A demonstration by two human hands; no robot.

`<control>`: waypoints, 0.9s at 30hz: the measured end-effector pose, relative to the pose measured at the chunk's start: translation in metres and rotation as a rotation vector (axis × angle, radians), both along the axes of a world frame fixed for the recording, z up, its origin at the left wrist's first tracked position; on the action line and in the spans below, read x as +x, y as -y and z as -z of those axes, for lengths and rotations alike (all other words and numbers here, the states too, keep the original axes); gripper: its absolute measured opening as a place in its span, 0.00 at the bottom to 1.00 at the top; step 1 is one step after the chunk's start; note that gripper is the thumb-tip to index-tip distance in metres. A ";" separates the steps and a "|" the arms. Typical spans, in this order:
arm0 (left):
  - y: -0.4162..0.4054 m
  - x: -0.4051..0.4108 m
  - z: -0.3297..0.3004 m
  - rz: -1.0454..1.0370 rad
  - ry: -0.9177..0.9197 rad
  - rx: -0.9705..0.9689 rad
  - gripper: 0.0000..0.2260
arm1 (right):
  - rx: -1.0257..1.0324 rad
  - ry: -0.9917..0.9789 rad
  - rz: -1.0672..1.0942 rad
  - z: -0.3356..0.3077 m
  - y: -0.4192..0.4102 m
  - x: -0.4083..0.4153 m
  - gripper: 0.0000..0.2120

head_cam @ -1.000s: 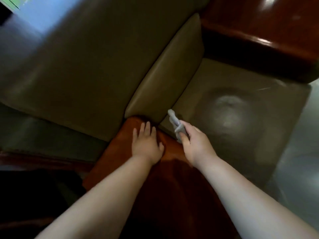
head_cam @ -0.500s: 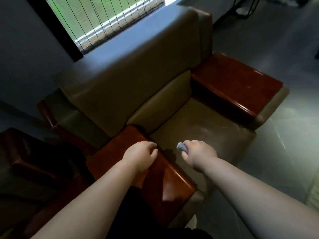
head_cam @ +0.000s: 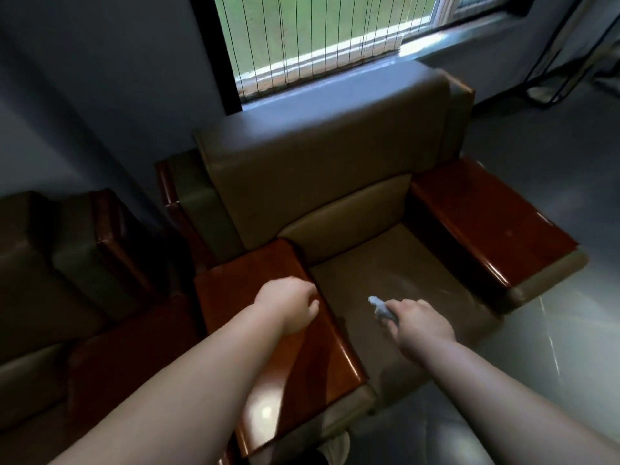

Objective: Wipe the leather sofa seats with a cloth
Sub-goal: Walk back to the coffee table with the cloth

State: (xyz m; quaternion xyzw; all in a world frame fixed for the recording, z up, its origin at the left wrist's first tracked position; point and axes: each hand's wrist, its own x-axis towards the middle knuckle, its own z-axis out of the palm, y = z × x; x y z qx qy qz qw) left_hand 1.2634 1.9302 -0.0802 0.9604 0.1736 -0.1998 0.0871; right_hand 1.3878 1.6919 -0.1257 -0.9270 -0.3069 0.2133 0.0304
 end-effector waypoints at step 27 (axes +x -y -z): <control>0.274 -0.315 -0.085 -0.126 0.236 0.039 0.19 | 0.331 0.027 0.113 -0.104 0.271 -0.262 0.07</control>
